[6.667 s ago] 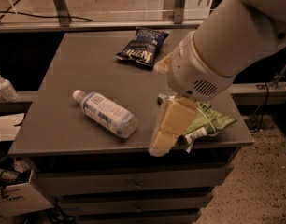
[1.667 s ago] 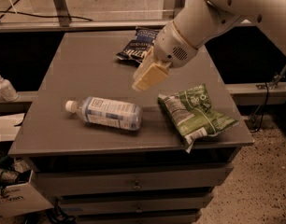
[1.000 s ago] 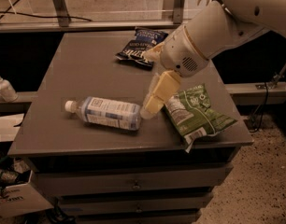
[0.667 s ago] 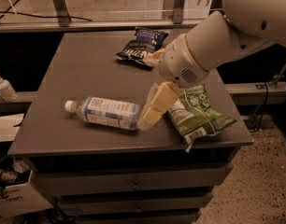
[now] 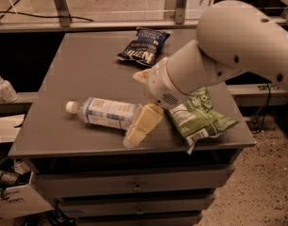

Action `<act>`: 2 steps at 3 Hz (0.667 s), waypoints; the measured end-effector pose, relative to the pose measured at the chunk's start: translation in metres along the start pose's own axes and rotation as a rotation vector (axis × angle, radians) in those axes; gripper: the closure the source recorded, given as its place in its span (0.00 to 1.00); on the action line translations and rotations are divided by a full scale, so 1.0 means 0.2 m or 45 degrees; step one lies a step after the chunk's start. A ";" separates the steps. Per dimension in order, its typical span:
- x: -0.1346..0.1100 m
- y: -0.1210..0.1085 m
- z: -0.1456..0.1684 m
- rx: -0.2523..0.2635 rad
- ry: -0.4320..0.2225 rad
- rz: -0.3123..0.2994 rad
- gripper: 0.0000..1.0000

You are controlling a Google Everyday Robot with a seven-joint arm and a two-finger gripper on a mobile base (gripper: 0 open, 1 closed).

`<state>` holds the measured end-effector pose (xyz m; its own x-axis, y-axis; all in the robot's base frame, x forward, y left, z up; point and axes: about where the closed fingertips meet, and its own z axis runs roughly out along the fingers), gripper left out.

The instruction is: Move blue plastic bottle near blue chip bag

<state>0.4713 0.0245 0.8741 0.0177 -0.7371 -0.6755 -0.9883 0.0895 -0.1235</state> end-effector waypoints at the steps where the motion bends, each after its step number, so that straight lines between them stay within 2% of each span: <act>1: 0.04 -0.02 0.08 0.010 0.012 0.026 0.00; 2: 0.08 -0.04 0.13 0.013 0.025 0.062 0.00</act>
Offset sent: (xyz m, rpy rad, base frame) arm 0.0210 -0.0004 -0.0468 -0.0156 0.0527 -0.0805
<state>0.4837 0.0284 0.8451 -0.0337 -0.7446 -0.6666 -0.9863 0.1326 -0.0982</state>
